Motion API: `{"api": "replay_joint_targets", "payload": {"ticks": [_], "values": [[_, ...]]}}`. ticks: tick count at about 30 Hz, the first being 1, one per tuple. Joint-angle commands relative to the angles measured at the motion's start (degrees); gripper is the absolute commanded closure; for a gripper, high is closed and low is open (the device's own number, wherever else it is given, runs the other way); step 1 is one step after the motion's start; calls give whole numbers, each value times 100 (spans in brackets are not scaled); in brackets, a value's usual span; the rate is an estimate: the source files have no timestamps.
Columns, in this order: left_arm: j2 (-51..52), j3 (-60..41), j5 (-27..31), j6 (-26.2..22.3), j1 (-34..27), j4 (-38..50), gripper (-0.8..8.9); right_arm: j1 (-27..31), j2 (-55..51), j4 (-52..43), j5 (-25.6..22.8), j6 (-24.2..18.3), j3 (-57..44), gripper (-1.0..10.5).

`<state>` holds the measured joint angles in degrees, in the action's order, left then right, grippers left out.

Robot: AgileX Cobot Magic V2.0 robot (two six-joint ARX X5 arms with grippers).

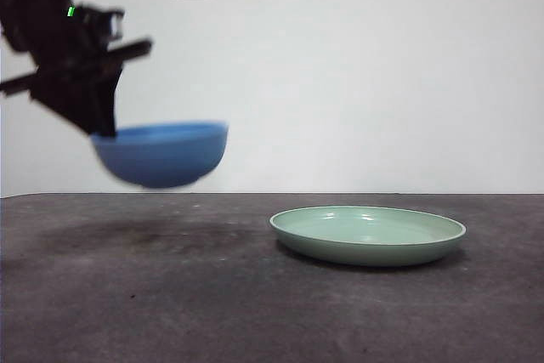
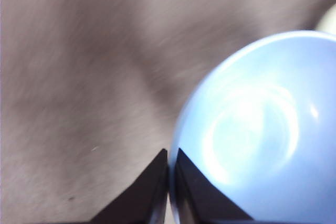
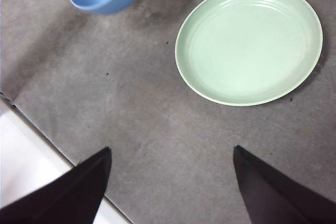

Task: Pick up the blue bowl, put it on the green plate, put it on desk

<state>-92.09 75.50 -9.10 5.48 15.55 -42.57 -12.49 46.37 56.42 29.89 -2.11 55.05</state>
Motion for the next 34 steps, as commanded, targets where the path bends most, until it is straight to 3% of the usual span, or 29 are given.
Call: {"api": "replay_joint_targets", "payload": {"ticks": [1,12,26,34], "values": [[-59,306,-39,63,208,-181,798,-31,33,-31,4,37,116,575],[-466,1167,-35,306,1108,-153,798,-31,0,-24,-4,133,131,575],[-2601,3141,-33,407,1965,-568,798,-31,-278,299,-308,258,586,575],[-3657,4166,81,407,2133,-933,798,-31,-387,476,-437,258,656,575]]}}
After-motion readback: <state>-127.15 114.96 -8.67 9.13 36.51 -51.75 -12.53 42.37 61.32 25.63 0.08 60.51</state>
